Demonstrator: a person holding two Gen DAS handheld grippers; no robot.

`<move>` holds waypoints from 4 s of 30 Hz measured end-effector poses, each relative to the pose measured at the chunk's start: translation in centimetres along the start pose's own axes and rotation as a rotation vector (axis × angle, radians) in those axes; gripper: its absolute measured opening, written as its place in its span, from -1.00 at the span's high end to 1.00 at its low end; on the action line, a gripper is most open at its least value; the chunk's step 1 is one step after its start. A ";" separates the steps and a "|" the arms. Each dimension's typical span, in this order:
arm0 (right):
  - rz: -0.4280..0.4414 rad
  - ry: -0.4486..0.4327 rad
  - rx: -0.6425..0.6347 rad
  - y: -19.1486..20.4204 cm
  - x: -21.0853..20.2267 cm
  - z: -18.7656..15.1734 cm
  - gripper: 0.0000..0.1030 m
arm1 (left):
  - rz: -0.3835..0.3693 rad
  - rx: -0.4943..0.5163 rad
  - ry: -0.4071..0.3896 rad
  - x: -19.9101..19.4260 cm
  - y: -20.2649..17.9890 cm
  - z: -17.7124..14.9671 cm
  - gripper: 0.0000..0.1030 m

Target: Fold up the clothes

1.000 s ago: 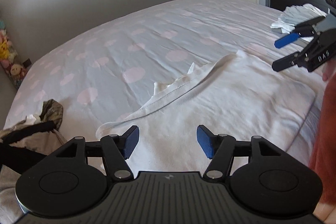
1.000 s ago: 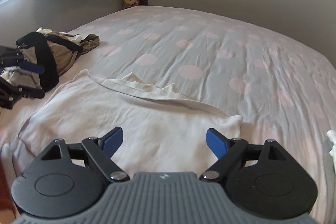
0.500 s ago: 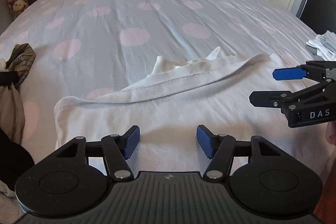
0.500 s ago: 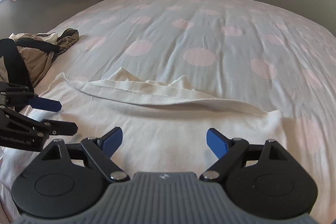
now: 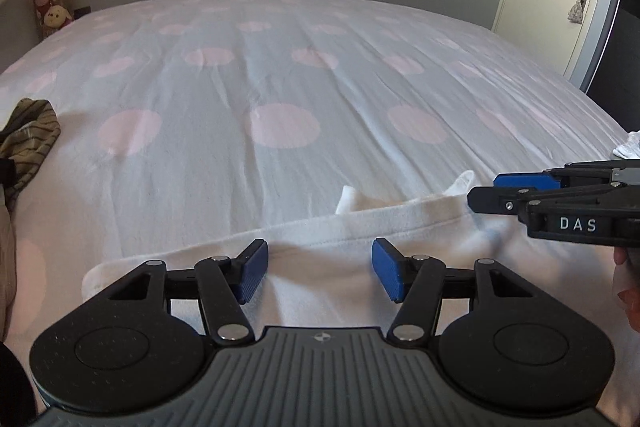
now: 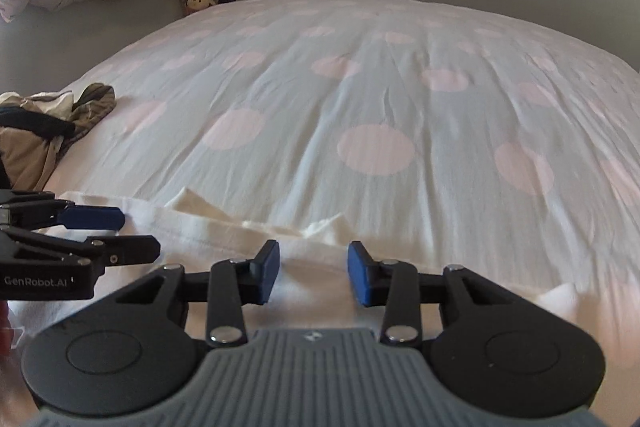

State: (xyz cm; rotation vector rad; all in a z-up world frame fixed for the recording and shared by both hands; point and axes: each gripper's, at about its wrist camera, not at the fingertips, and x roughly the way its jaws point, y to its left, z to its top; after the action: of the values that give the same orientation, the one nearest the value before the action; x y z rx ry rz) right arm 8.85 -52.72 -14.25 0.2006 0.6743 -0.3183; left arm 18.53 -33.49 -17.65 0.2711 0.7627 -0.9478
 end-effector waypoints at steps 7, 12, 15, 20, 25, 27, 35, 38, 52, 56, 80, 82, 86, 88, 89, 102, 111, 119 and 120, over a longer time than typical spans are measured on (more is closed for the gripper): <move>-0.004 -0.018 0.069 -2.1 -1.2 -0.5 -0.08 | 0.006 -0.001 -0.016 -0.6 0.2 0.5 -0.18; -0.017 0.007 0.158 -4.2 -3.0 -0.9 -0.23 | -0.003 -0.073 -0.011 -1.8 1.3 0.2 -0.25; -0.046 0.036 0.225 -6.1 -4.4 -1.4 -0.29 | 0.017 -0.120 -0.009 -3.3 2.2 -0.3 -0.25; -0.111 0.099 0.315 -10.2 -7.8 -4.2 -0.45 | 0.036 -0.163 0.011 -6.0 3.3 -0.9 -0.25; -0.155 0.156 0.476 -13.6 -10.2 -7.1 -0.45 | 0.079 -0.148 0.030 -8.1 3.3 -1.9 -0.25; -0.129 0.175 0.552 -14.6 -10.3 -7.9 -0.45 | 0.084 -0.143 0.043 -8.7 3.3 -2.6 -0.25; -0.090 0.206 0.560 -14.8 -8.5 -8.4 -0.40 | 0.102 -0.195 0.060 -10.0 4.3 -4.3 -0.25; -0.086 0.200 0.565 -15.1 -8.4 -8.4 -0.06 | 0.105 -0.196 0.056 -10.2 4.5 -4.3 -0.25; 0.089 0.154 0.625 -14.6 -10.8 -6.8 0.80 | -0.009 -0.208 0.093 -11.4 8.7 -4.4 -0.25; 0.135 0.151 0.570 -12.1 -12.1 -4.1 0.80 | -0.058 -0.274 0.086 -10.7 9.6 -5.0 -0.25; 0.404 0.187 0.458 11.0 -5.6 3.6 0.81 | -0.162 -0.299 0.046 -11.4 11.2 -5.3 -0.21; 0.423 0.214 0.453 12.4 -4.5 3.2 0.81 | -0.143 -0.314 0.042 -11.4 11.7 -5.3 -0.20; 0.449 0.265 0.456 14.5 -2.5 2.0 0.81 | -0.118 -0.347 0.036 -11.4 12.5 -5.5 -0.20; 0.459 0.287 0.456 15.3 -1.5 1.4 0.81 | -0.113 -0.350 0.040 -11.3 12.6 -5.5 -0.20; 0.460 0.297 0.454 15.7 -1.1 1.1 0.81 | -0.110 -0.350 0.042 -11.3 12.6 -5.5 -0.20; 0.459 0.390 0.437 16.9 2.7 -0.7 0.72 | -0.062 -0.387 0.048 -11.6 13.2 -6.1 -0.18; 0.450 0.262 0.339 16.4 -2.2 0.1 0.57 | -0.036 -0.331 0.025 -13.1 11.3 -5.8 -0.19; 0.328 0.118 0.137 15.0 -9.0 -1.8 0.40 | -0.120 -0.349 0.003 -14.6 9.9 -5.9 -0.30; 0.316 0.106 0.114 14.8 -9.8 -2.3 0.40 | -0.139 -0.353 0.007 -14.7 9.7 -5.9 -0.30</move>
State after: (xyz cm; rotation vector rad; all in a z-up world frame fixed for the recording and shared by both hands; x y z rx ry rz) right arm 5.53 -36.08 -8.59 0.4298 0.7172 -0.0427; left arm 18.50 -15.53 -12.76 -0.0878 0.9480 -0.9238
